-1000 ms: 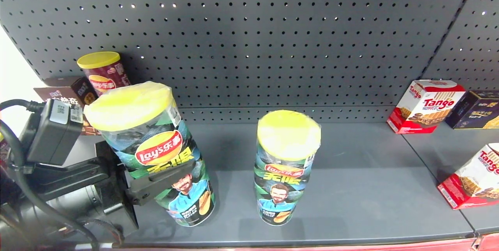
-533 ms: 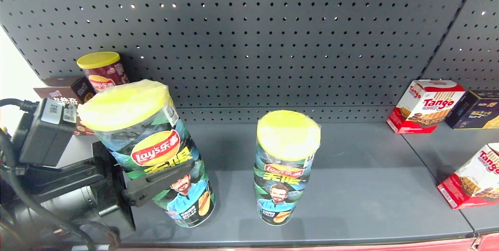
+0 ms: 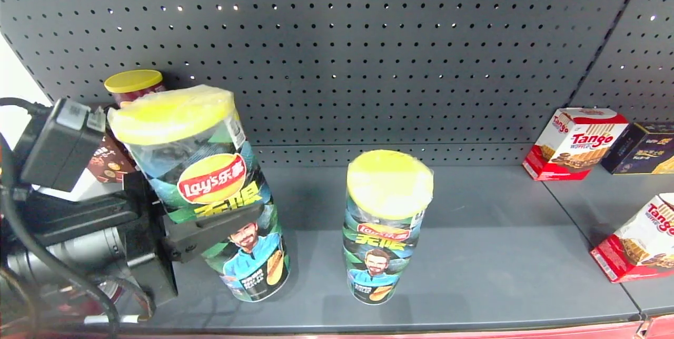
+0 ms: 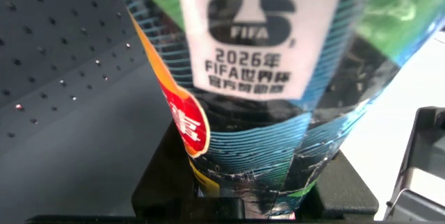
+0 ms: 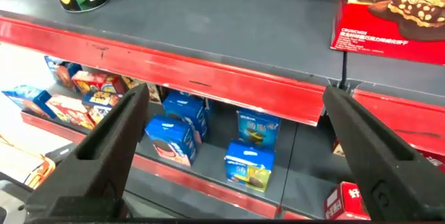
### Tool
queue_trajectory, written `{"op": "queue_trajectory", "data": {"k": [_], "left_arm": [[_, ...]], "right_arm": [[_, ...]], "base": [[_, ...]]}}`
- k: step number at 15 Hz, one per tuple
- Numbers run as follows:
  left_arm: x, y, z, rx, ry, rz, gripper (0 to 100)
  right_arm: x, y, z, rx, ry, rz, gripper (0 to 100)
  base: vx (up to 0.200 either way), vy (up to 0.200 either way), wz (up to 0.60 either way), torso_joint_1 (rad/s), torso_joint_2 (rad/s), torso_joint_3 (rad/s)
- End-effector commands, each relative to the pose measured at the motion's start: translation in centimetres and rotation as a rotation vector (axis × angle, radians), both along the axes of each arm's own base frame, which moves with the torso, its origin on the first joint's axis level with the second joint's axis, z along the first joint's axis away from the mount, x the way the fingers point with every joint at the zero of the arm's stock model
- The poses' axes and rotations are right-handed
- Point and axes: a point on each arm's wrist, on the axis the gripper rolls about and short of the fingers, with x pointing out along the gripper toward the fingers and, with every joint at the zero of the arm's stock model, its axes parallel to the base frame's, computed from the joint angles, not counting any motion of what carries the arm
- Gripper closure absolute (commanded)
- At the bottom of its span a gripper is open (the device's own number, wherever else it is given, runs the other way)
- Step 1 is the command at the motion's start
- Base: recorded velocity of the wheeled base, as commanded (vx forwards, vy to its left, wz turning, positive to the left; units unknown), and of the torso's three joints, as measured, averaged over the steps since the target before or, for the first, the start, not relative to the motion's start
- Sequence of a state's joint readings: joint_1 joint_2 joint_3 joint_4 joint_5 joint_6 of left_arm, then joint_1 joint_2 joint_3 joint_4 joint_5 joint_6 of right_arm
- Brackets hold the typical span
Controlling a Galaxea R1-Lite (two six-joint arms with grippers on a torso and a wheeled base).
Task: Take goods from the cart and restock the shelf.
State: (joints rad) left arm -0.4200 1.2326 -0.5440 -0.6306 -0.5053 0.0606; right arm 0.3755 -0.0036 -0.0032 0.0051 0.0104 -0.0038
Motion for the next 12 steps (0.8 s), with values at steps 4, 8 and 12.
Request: {"op": "queue_trajectory", "data": {"k": [4, 8, 12], "left_arm": [[1.2, -0.6, 5.6, 0.014, -0.004, -0.059, 100], [3.5, -2.0, 5.3, 0.042, -0.015, -0.043, 100], [5.6, -3.0, 4.0, 0.070, 0.011, -0.061, 100]], "right_arm": [[0.0, 0.0, 0.0, -0.002, 0.003, 0.001, 0], [0.0, 0.0, 0.0, -0.002, 0.003, 0.001, 0], [0.0, 0.0, 0.0, -0.002, 0.003, 0.001, 0]], "base": [[0.000, 0.000, 0.00, 0.000, 0.00, 0.000], [0.000, 0.000, 0.00, 0.000, 0.00, 0.000], [0.000, 0.000, 0.00, 0.000, 0.00, 0.000]]}}
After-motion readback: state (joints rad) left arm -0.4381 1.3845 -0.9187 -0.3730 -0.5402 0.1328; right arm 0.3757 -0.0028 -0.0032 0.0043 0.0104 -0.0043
